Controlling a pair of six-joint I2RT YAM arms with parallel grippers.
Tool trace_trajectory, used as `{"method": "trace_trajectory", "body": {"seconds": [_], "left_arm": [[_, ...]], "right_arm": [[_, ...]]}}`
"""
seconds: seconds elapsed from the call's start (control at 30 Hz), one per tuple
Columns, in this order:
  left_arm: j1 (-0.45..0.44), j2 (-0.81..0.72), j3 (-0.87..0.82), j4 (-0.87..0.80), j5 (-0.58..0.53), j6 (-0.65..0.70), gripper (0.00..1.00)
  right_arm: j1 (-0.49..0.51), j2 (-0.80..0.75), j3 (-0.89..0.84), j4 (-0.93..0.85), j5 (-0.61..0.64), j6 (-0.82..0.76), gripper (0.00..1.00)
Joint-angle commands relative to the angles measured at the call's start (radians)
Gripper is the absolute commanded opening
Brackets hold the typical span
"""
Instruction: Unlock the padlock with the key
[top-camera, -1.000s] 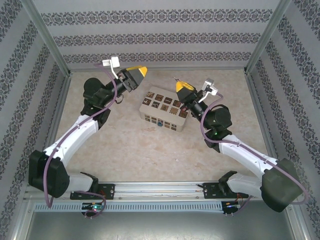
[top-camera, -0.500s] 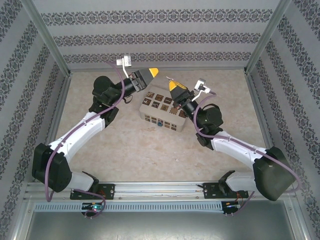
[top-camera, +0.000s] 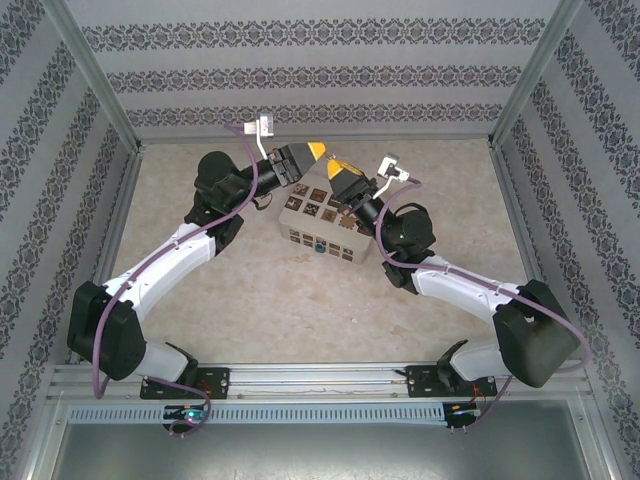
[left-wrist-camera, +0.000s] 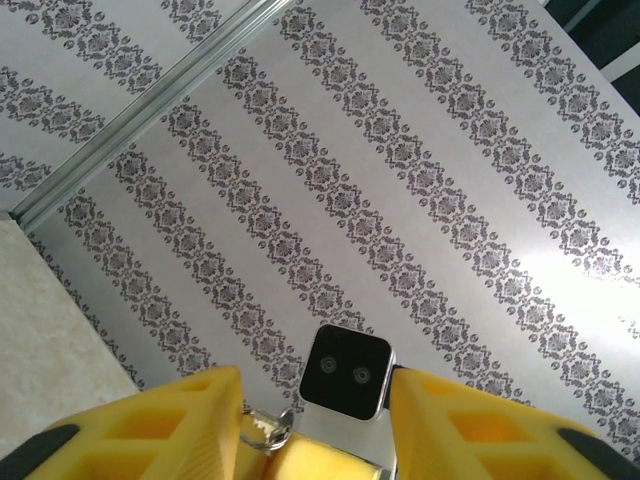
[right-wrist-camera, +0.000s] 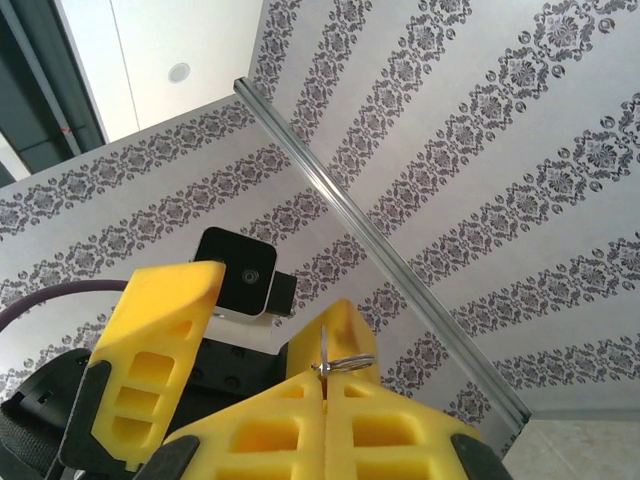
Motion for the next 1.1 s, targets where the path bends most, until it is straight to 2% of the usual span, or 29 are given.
{"method": "trace_trajectory", "body": {"seconds": [0.0, 0.27, 0.57, 0.7, 0.87, 0.93, 1.07], "left_arm": [[-0.011, 0.006, 0.046, -0.021, 0.025, 0.043, 0.38], [-0.014, 0.006, 0.049, -0.028, 0.021, 0.059, 0.27], [-0.014, -0.005, 0.052, -0.079, 0.010, 0.108, 0.06], [-0.015, -0.028, 0.065, -0.177, 0.004, 0.188, 0.00], [-0.013, -0.066, 0.090, -0.311, 0.012, 0.316, 0.00], [-0.012, -0.076, 0.116, -0.397, 0.022, 0.383, 0.00], [-0.012, -0.083, 0.170, -0.558, 0.054, 0.502, 0.00]], "right_arm": [[0.011, 0.012, 0.037, 0.063, 0.006, 0.019, 0.00], [0.012, 0.027, 0.045, 0.065, 0.003, 0.027, 0.00], [0.012, 0.019, 0.032, 0.063, -0.008, 0.025, 0.01], [0.005, -0.025, -0.010, 0.026, 0.004, -0.018, 0.20], [-0.038, -0.133, -0.084, -0.075, 0.009, -0.071, 0.34], [-0.059, -0.183, -0.095, -0.150, -0.023, -0.092, 0.40], [-0.110, -0.244, -0.084, -0.244, -0.176, -0.095, 0.56]]}}
